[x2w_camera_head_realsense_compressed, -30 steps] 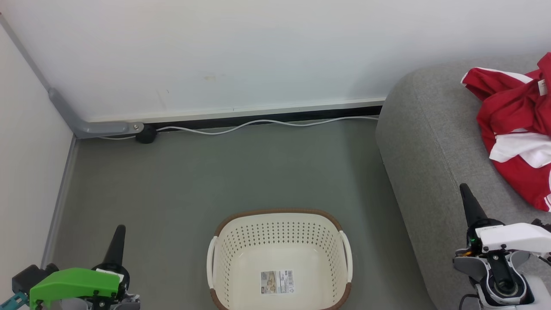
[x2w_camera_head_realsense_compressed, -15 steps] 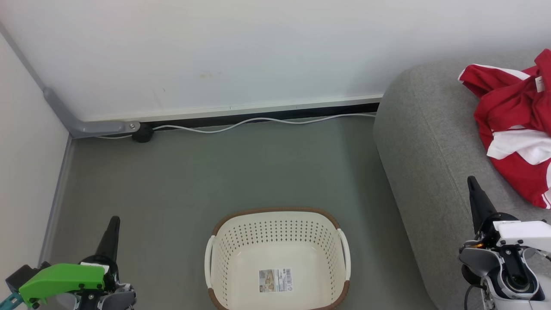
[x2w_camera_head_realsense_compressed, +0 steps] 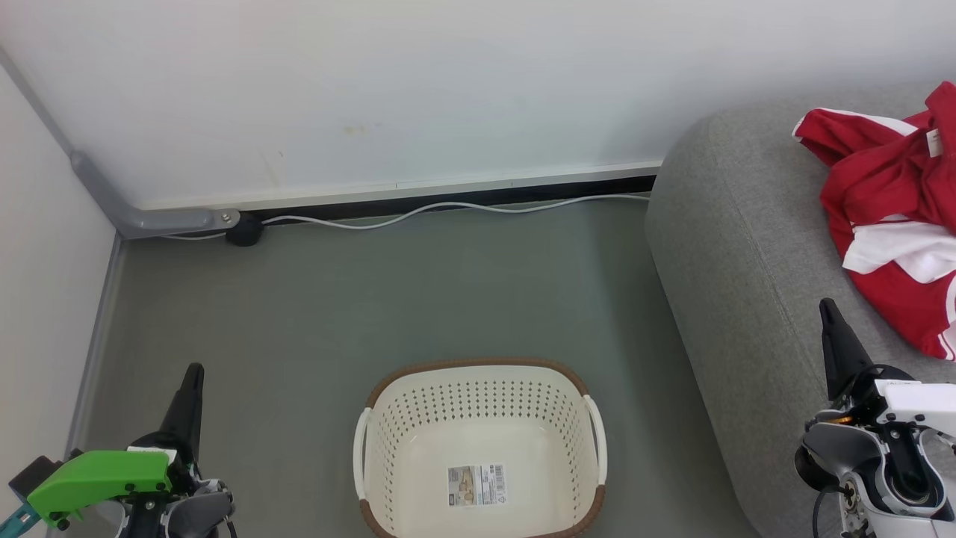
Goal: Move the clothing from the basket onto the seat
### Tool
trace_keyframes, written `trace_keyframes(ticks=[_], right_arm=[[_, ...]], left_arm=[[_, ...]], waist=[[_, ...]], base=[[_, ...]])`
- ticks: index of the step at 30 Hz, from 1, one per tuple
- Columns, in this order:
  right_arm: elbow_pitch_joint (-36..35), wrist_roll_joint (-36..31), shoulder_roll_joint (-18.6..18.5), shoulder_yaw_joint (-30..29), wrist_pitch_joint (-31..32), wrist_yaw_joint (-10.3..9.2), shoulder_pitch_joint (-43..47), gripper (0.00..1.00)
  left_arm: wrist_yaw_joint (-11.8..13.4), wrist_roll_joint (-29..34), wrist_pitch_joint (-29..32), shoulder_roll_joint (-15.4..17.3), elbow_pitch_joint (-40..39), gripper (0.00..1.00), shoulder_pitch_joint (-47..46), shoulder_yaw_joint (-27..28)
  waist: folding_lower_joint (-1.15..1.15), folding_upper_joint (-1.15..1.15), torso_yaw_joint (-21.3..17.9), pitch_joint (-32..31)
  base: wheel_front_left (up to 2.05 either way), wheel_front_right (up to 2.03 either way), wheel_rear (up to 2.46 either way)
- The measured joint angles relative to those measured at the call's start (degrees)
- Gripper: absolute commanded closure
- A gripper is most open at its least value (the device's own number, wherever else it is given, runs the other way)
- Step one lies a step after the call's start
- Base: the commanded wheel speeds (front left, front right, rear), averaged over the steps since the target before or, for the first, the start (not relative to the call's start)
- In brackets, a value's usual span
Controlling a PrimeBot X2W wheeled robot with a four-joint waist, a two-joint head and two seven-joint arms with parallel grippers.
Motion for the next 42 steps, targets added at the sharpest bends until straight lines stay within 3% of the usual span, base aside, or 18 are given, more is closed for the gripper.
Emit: trace_keyframes(ticks=[42], right_arm=[[-0.23,0.07,0.01,0.08,-0.01,0.00,-0.03,1.00]], left_arm=[[-0.44,0.00,0.04,-0.02,0.44,1.00,-0.19,0.14]], waist=[[0.00,0.00,0.02,-0.01]], base=[[0.00,0.00,0.00]])
